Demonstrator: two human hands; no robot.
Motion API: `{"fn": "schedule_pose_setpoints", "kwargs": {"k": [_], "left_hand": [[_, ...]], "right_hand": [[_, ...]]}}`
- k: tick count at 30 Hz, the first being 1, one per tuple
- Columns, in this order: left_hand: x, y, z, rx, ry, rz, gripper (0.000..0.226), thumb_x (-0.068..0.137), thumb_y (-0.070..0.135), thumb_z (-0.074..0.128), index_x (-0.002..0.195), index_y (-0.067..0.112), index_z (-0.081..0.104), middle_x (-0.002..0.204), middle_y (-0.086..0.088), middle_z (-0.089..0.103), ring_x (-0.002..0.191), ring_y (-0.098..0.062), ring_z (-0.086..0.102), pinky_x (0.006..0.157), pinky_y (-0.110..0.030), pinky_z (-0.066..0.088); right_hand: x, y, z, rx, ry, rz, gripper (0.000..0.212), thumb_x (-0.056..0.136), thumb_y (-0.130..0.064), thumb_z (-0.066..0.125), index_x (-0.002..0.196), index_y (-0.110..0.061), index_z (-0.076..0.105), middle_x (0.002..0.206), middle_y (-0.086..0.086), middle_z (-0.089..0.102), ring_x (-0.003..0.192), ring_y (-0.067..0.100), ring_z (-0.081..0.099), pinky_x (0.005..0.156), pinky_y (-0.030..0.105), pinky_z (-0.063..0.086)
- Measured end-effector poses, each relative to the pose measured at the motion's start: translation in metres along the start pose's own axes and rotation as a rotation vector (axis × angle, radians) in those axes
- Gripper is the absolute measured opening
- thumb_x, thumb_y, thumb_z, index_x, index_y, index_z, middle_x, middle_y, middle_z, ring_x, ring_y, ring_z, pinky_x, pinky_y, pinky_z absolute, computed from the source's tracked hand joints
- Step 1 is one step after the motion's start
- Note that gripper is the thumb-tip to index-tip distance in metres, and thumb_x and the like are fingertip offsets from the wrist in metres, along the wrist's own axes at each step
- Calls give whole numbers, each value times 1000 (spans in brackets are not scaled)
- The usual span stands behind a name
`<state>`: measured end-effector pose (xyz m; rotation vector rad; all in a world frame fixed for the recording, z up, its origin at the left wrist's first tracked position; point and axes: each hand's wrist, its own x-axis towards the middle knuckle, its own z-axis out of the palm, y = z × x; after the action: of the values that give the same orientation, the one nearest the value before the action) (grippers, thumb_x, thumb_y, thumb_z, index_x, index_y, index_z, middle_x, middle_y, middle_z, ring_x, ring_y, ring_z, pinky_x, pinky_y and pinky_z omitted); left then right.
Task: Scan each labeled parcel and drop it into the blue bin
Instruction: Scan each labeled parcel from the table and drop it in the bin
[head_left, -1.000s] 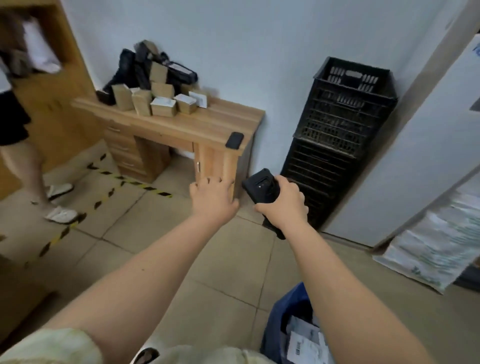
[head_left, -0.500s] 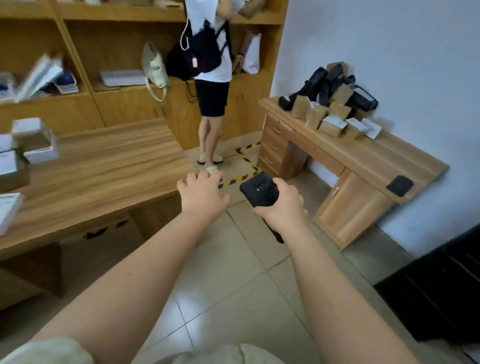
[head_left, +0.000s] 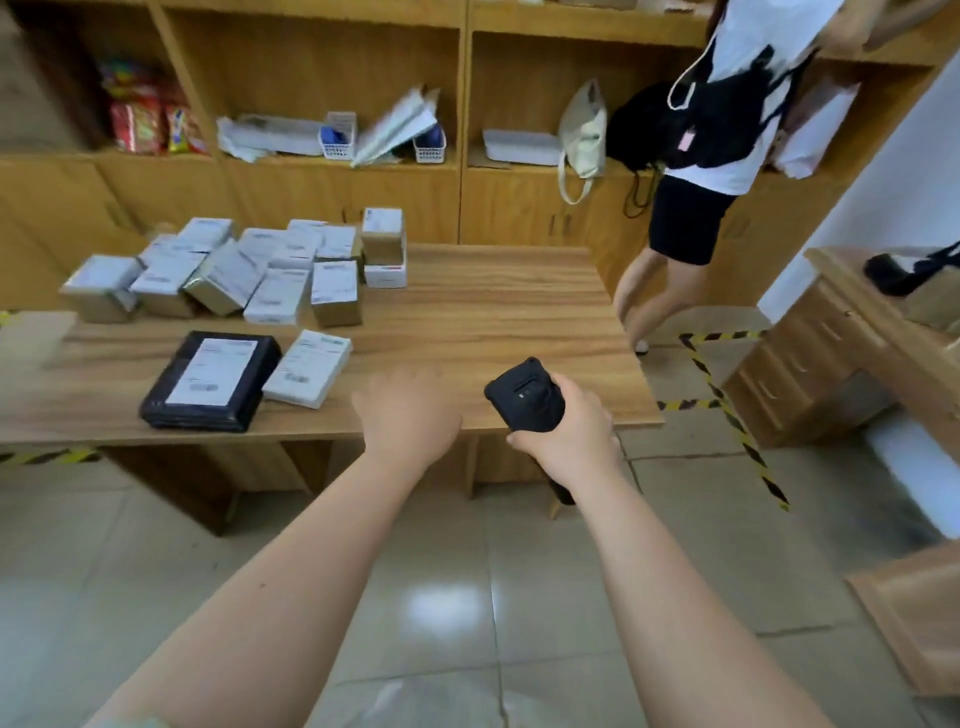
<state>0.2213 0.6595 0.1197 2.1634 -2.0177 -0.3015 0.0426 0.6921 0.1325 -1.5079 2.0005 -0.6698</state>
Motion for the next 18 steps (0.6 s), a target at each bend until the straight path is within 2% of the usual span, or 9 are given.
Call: {"fn": "schedule_pose_setpoints", "kwargs": {"k": [6, 8, 14, 18], "left_hand": [[58, -53, -27, 95, 46, -81, 64, 88, 50, 54, 146, 29, 39, 146, -6, 45, 136, -35, 34, 111, -53, 28], [77, -63, -32, 108, 49, -102, 63, 88, 50, 54, 146, 29, 39, 146, -6, 45, 136, -35, 34, 111, -52, 27], [137, -91, -34, 95, 114, -175, 59, 90, 49, 52, 145, 32, 40, 143, -5, 47, 133, -33, 38, 108, -52, 28], [168, -107, -31, 26, 125, -245, 60, 90, 52, 53, 145, 33, 39, 144, -3, 47, 135, -31, 36, 112, -52, 27]], "right_hand": [[43, -55, 46, 37, -40, -123, 63, 68, -25, 81, 123, -33, 52, 102, -11, 44, 116, 26, 50, 94, 44, 43], [64, -70, 57, 30, -70, -162, 63, 67, -26, 81, 123, -35, 52, 103, -11, 45, 116, 25, 50, 93, 42, 42], [142, -104, 85, 33, -132, -220, 72, 63, -36, 81, 126, -44, 48, 116, -8, 53, 117, 25, 49, 98, 50, 42], [193, -134, 100, 72, -142, -281, 72, 59, -38, 78, 124, -46, 47, 111, -10, 52, 115, 24, 50, 96, 50, 45]]}}
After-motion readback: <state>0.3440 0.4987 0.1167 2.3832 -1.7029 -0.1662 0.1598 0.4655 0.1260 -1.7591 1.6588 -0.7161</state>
